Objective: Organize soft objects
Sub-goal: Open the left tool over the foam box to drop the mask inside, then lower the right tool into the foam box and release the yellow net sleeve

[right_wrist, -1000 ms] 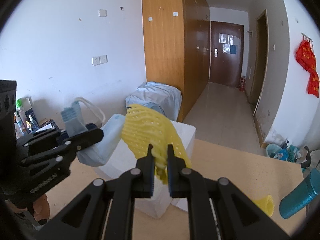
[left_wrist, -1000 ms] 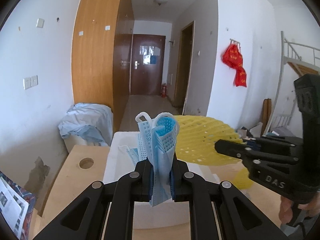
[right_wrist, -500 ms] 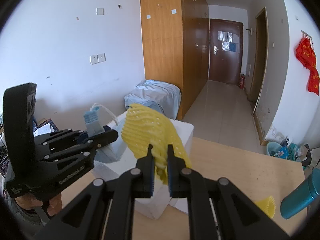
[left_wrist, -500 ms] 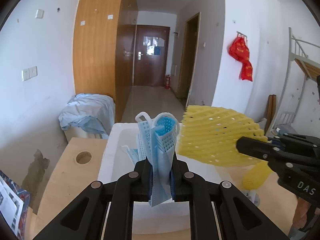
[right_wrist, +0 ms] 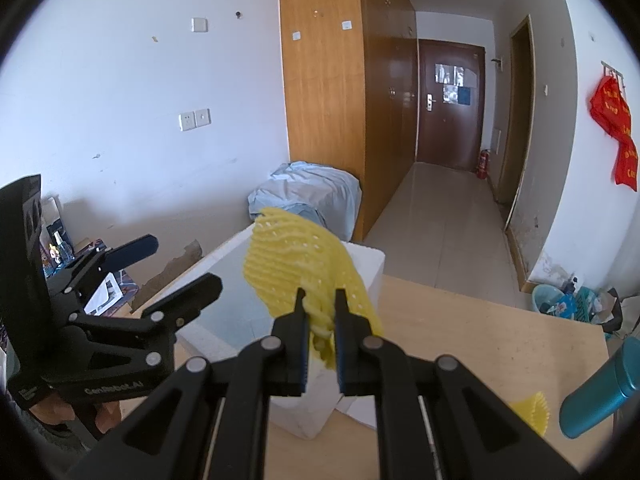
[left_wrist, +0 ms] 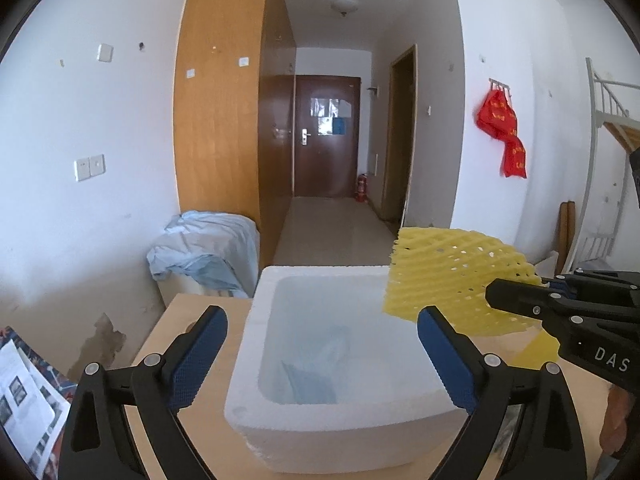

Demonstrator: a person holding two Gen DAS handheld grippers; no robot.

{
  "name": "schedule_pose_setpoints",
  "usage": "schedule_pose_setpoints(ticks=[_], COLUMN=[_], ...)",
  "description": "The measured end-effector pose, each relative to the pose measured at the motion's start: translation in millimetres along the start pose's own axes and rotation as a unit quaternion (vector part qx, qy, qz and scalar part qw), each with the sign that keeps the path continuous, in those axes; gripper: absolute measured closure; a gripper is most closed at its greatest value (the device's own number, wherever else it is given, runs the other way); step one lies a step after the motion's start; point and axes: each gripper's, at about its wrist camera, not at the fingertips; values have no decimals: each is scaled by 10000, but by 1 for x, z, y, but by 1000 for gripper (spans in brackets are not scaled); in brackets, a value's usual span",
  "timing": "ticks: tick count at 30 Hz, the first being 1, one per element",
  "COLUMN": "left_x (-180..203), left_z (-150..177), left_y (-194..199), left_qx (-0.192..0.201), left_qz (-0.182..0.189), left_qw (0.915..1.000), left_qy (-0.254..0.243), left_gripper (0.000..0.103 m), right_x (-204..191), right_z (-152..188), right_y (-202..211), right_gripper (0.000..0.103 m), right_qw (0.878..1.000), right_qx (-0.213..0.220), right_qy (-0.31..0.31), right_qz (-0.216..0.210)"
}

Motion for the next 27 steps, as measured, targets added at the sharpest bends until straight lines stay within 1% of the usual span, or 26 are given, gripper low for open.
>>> schedule_pose_setpoints(ticks=[2,6,10,14,17,21,23,24,25,27], left_x=[-6,-29,-38,-37,-39,-45,-45,-46,-46,-46], left_z=[0,1,1,2,3,4,4,4,5,6], left_y=[5,26,36,37,37,37,38,38,38,38], left_qx=[0,211,296,278,238,228,241,241,222,215], left_qz=[4,-33,-98,-145,-125,-139,-155,-143,-124,-133], left_qw=[10000,9988,9985,9988,9988,9985,9983,9983,9984,9985], left_qy=[80,431,455,383,409,474,499,513,509,483], left_gripper=[7,7,5,5,5,5,5,5,5,5], right_x=[-1,-6,-10,-14,-12,-9,-9,-10,-10,-11], right_z=[0,0,-5,-13,-14,-11,-10,-9,-10,-10], right_y=[0,-9,-24,-37,-45,-55,-59,-60,-61,-60], right_gripper=[90,90,90,90,90,89,82,78,71,64], right_qw=[10000,9999,9996,9993,9991,9982,9979,9978,9976,9978], right_qx=[8,-48,-137,-158,-219,-367,-421,-446,-464,-445], right_qy=[22,75,127,181,157,79,73,58,54,50], right_qz=[-12,-131,-227,-303,-318,-458,-478,-494,-503,-488])
Point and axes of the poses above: each gripper's, at about its wrist camera, not at the fingertips, and y roughly against the way its jaws point, x to its right, z to its underside, and after that the axes turned 13 degrees about y, right-handed
